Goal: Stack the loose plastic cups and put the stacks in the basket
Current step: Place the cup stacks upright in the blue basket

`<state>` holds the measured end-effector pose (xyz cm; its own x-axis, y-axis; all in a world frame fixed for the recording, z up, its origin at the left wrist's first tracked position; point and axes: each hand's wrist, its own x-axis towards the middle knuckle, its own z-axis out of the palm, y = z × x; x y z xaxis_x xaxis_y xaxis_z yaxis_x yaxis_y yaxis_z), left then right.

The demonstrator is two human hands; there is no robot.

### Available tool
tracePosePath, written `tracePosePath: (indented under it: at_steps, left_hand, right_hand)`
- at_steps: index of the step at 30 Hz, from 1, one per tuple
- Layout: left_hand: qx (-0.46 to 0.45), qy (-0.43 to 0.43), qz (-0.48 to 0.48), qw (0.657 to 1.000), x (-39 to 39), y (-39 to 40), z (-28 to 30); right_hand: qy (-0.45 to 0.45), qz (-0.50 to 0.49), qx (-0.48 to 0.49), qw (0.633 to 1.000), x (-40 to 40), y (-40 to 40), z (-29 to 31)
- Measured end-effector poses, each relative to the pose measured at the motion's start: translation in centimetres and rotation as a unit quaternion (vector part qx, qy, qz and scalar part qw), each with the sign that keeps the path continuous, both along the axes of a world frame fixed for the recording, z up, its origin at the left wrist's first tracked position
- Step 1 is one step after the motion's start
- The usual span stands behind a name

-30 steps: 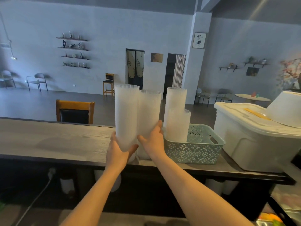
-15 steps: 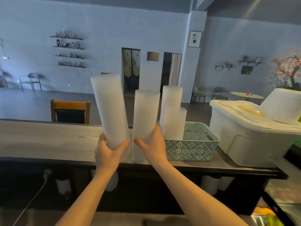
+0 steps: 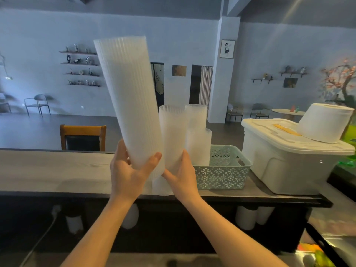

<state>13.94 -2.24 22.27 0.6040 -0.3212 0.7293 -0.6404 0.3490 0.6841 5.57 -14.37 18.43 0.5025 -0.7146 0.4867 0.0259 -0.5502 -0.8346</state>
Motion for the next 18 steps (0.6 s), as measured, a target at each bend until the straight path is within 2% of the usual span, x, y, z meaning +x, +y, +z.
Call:
tracePosePath:
  at_steps: [6, 10, 18]
  left_hand:
    - [-0.047, -0.051, -0.069, 0.995, -4.4, -1.4, 3.1]
    - [-0.042, -0.030, -0.118, 0.992, -6.6, -3.1, 3.1]
    - [0.006, 0.018, -0.129, 0.991, -9.4, -6.4, 1.6]
  right_hand:
    - [-0.059, 0.008, 0.060, 0.996, -5.6, 0.2, -0.4]
    - [-0.089, -0.009, 0.073, 0.993, -9.8, -0.4, -0.8]
    - [-0.131, -0.109, 0.048, 0.984, -16.7, -3.8, 1.1]
